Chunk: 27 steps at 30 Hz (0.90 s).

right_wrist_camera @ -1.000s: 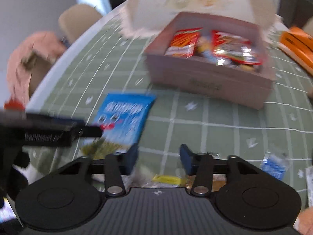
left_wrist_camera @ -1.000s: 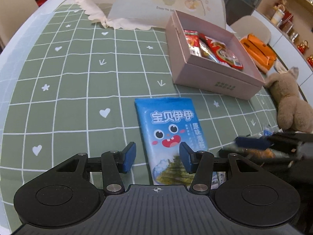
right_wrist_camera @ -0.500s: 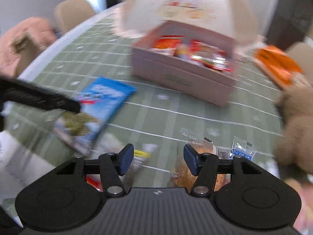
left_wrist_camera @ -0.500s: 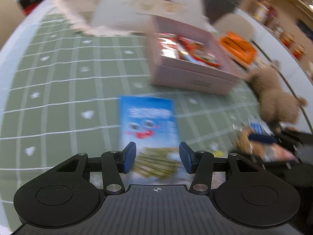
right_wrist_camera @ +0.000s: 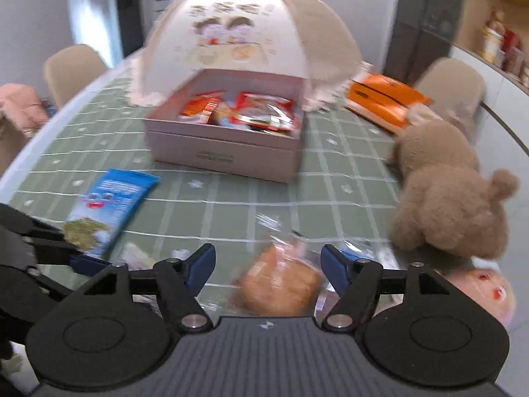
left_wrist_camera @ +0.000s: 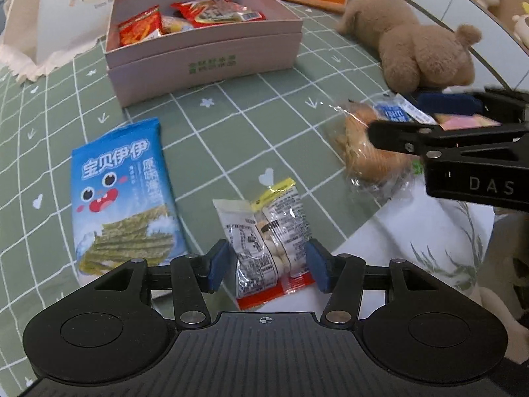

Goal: Organize snacks

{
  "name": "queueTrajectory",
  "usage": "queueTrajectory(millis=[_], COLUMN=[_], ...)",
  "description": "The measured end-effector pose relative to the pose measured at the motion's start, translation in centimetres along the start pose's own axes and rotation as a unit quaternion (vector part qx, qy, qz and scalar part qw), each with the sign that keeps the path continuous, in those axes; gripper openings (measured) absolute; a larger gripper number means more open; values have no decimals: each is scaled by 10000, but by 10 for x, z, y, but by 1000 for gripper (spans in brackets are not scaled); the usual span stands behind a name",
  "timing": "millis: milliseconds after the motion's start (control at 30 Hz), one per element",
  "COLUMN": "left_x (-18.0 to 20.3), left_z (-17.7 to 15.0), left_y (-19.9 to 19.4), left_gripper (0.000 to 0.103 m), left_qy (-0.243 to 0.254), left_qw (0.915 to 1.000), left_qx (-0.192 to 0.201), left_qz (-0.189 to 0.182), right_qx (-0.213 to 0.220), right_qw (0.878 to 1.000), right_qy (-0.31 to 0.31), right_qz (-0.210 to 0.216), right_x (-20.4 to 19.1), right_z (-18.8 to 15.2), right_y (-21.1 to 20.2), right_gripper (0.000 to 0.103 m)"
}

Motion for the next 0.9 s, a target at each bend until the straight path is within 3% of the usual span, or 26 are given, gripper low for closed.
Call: queueTrajectory(millis=[133, 333, 633, 800, 900], left_x=[-4, -9, -26, -32, -36], left_z=[3, 1, -6, -10, -11], left_y=[-1, -4, -17, -19, -20], left_gripper=[58, 55, 51, 51, 51], left_qy=[-80, -198, -492, -615, -757], left_qw=[9999, 9996, 9981, 9973, 9963], left_qx=[51, 92, 210, 240, 339], left_qz=[124, 189, 315, 327, 221], right_qx=[-400, -756, -877, -757, -761], right_qw=[9985, 9947, 9899, 9925, 9932], right_qy=[373, 612, 428, 132, 3], right_qz=[-40, 345, 1032, 950, 879], right_x=[17, 15, -24, -39, -43], right_z=[-9, -17, -10, -6, -5], right_y=[20, 35, 42, 42, 45], right_gripper=[71, 71, 70, 71, 76])
Point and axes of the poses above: each gripper's, at about its wrist camera, not at the fingertips, and y roughly the way its jaws point, x to its right, z to its top, the point moved 3 cm from there along y, roughly the way its jaws point, and after that the axes turned 14 degrees about -z, right-handed, at the moved point
